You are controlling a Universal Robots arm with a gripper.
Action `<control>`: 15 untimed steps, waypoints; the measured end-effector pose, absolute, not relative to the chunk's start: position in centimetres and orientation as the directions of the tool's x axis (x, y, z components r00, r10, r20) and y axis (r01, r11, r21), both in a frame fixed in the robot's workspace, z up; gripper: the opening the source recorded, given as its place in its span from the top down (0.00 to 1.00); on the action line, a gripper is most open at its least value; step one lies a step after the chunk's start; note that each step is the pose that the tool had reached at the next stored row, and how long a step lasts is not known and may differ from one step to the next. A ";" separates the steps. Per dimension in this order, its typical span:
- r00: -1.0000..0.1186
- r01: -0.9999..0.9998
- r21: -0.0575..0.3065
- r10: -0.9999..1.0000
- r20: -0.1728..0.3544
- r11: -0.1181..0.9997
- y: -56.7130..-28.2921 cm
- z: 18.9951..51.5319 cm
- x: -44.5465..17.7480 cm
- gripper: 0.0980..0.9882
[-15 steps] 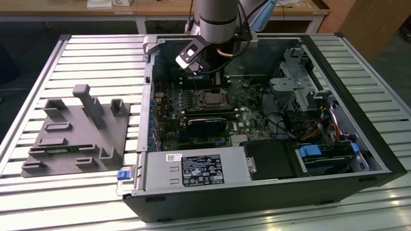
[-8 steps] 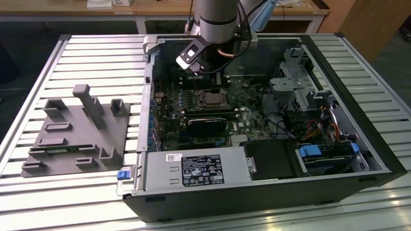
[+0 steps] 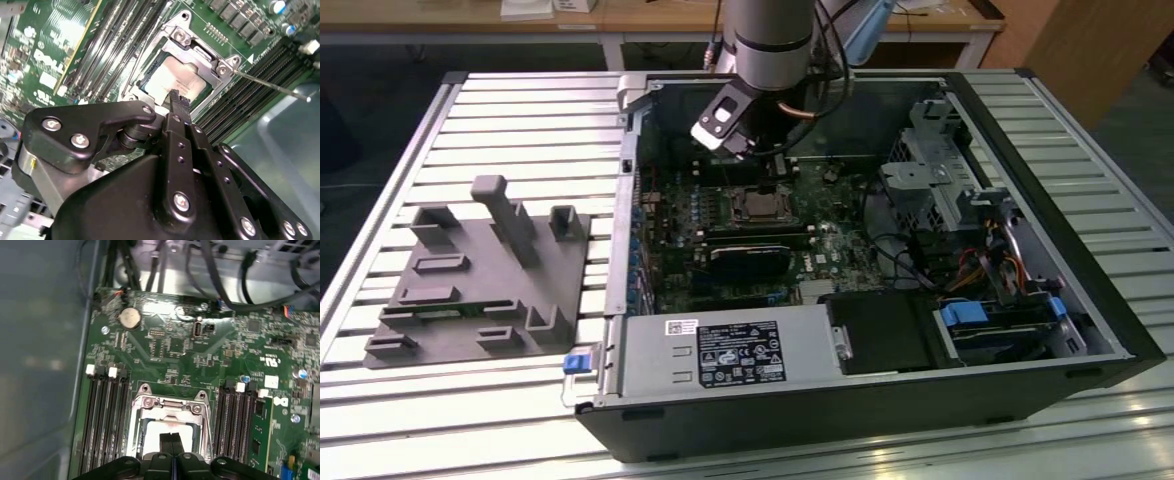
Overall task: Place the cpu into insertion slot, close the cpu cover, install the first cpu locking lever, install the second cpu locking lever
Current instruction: 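Close the cpu cover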
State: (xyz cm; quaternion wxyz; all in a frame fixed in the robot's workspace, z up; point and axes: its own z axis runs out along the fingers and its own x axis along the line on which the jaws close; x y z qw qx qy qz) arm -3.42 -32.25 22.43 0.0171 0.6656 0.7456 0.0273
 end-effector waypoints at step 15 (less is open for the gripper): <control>-0.324 0.944 0.057 0.946 -0.014 0.324 -32.2 22.4 -3.4 0.99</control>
